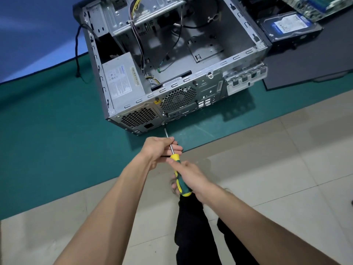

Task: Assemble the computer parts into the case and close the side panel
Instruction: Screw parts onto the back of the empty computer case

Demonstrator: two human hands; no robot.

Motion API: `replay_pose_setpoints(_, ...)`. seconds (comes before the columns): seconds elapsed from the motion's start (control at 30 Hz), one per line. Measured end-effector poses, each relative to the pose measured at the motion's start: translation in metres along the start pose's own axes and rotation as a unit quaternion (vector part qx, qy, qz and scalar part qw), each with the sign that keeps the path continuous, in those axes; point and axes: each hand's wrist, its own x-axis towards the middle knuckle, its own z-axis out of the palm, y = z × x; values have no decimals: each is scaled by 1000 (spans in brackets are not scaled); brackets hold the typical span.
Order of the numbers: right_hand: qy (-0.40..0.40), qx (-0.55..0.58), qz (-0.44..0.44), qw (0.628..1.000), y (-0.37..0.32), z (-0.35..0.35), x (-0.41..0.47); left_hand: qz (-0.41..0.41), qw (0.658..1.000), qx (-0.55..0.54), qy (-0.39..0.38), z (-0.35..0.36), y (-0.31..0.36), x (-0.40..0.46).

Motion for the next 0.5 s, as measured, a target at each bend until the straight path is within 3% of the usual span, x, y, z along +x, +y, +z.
replay_pose_setpoints(0.07,81,-62,-63,993,6,7,2,11,1000,-21,20,3,-3,0)
replay_pose_setpoints(0.13,100,-11,-72,992,9,10,3,23,998,-28,42,5,-5,-1)
replay_pose_setpoints(0.2,-8,157,-8,988,7,5,0,36,998,-18,49,5,-5,-2)
replay_pose_setpoints(0.23,-85,247,40,965,4,-1,-2,39,998,-13,39,6,-5,-3)
replay_pose_setpoints(0.3,-170,301,74,935,1,-16,-4,37,999,-13,19,7,-5,-4)
replay_pose_setpoints(0.4,-122,161,52,978,0,-19,-4,36,999,-18,36,9,-4,-4)
replay_pose_setpoints(0.5,39,22,-15,999,10,-10,0,27,998,-19,51,11,-3,-3)
